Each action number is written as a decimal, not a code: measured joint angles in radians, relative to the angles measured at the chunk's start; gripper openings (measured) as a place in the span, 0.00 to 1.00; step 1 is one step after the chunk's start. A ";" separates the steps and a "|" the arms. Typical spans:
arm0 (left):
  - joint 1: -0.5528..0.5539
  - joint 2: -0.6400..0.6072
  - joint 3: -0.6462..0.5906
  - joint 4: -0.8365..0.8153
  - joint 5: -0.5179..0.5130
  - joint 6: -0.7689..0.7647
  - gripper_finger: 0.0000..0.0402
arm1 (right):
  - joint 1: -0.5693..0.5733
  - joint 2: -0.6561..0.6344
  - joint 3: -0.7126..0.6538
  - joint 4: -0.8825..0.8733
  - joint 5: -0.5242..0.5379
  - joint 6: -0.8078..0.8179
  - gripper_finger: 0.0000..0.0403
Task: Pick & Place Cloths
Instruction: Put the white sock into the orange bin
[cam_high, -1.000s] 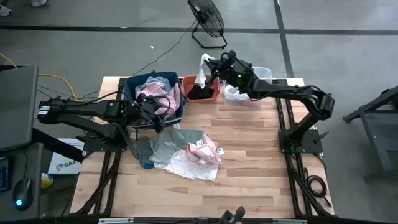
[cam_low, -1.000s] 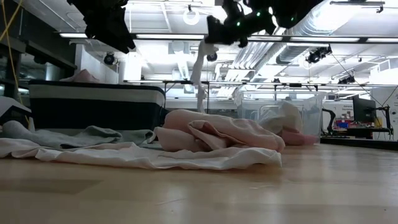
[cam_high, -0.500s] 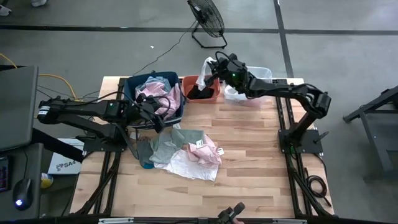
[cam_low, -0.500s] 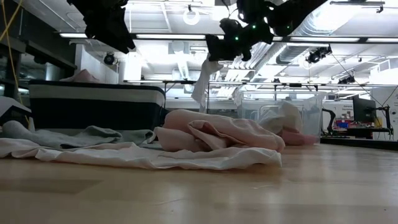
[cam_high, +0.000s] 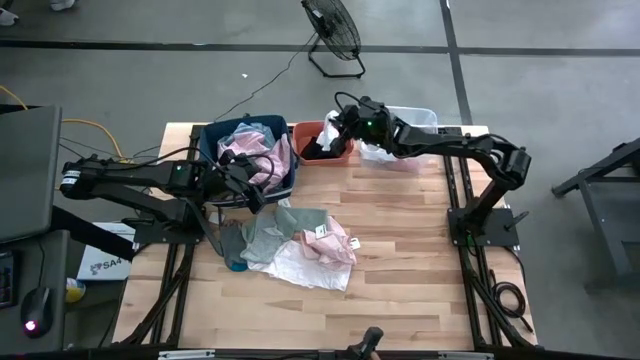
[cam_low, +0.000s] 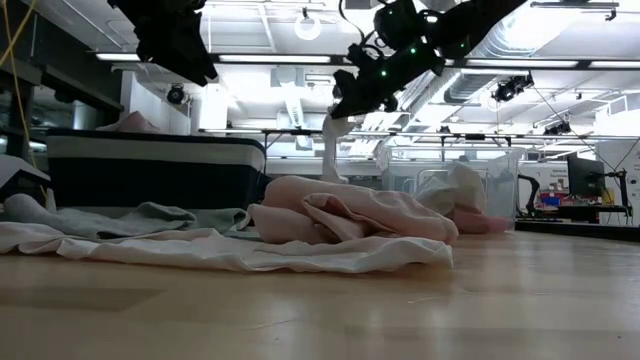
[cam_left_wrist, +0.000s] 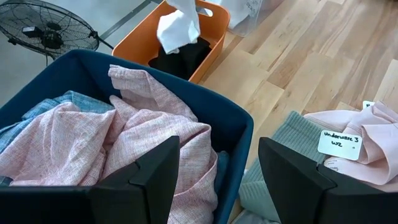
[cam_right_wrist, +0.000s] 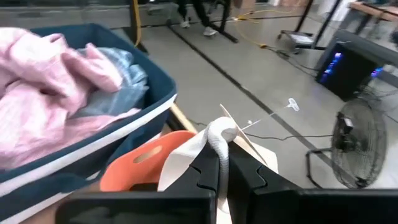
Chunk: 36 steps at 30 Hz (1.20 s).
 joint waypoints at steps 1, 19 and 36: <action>0.000 0.000 0.000 0.000 0.000 0.000 0.53 | -0.002 0.006 0.000 0.003 -0.015 -0.009 0.01; 0.000 0.000 0.000 -0.001 0.000 0.000 0.53 | -0.033 0.187 0.000 0.129 -0.138 0.185 0.01; 0.000 0.000 0.000 0.000 0.000 0.000 0.53 | -0.059 0.189 0.042 0.176 -0.132 0.356 0.01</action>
